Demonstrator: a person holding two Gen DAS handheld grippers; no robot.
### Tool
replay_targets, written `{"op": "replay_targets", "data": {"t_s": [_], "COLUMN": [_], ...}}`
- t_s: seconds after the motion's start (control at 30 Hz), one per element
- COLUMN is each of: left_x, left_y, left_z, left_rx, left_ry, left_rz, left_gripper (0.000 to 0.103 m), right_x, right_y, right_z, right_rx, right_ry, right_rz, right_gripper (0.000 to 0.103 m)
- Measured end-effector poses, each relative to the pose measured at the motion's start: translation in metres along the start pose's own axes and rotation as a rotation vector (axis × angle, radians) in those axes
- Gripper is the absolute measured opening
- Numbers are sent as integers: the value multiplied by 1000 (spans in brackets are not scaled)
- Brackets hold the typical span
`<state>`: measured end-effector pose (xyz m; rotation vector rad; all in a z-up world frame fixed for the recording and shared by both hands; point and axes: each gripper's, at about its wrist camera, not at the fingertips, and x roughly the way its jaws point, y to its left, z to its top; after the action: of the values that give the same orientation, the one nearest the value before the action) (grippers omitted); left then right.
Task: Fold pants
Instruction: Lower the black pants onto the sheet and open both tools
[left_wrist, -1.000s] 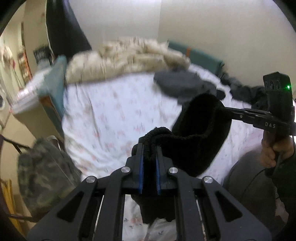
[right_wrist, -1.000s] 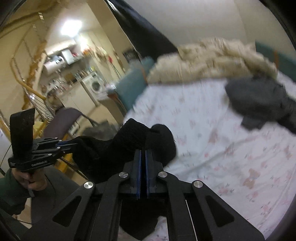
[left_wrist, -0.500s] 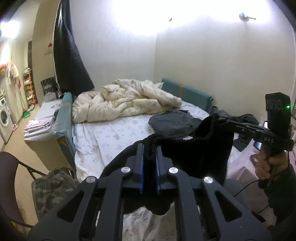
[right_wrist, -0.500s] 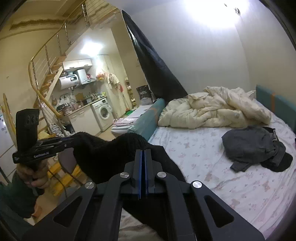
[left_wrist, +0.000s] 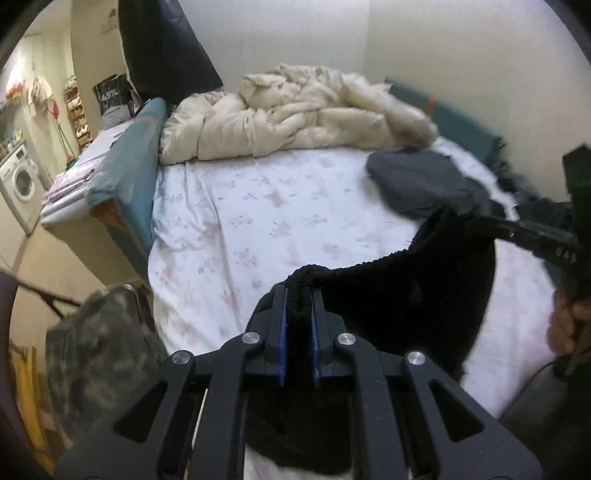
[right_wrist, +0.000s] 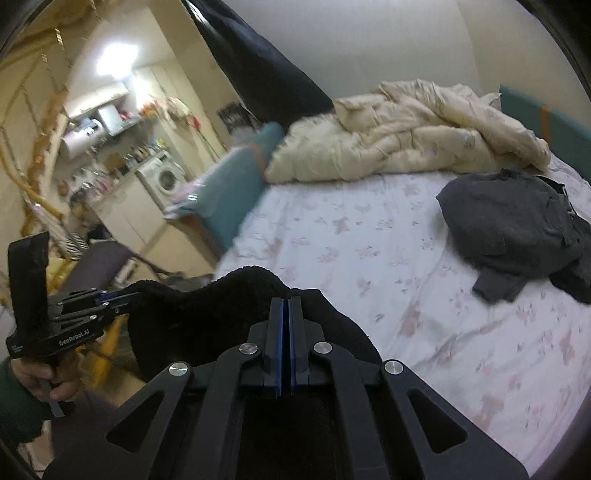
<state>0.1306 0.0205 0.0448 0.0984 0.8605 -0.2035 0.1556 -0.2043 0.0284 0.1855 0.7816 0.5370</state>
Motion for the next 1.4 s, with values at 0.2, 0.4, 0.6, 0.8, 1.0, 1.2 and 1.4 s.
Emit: {"op": "replay_targets", "data": {"t_s": [0.2,0.4,0.6,0.8,1.0,1.2,1.4], "left_x": [133,249,298,290,246,178,150], "left_y": [21,43,49,63,68,81,95], "left_z": [56,70,57,47,27,-24,-100], "left_rx": [-15,-53,-101,-221,-283,-329,-408], "left_ry": [53,153,231,245,263,297,437], "left_rz": [94,122,127,83,50,39,74], "left_gripper": [8,8,15,77,78,78,78], "right_x": [123,229,283,285,231,167,118], "right_y": [-58,-113,-142,-154,-142,-124,-138], "right_z": [54,69,54,41,34,13,-45], "right_rx": [56,114,155,192,188,158,259], "right_ry": [94,204,260,311,293,294,356], "right_rz": [-91,-149,-146,-116,-115,-118,-148], "right_gripper": [1,1,6,51,52,57,61]}}
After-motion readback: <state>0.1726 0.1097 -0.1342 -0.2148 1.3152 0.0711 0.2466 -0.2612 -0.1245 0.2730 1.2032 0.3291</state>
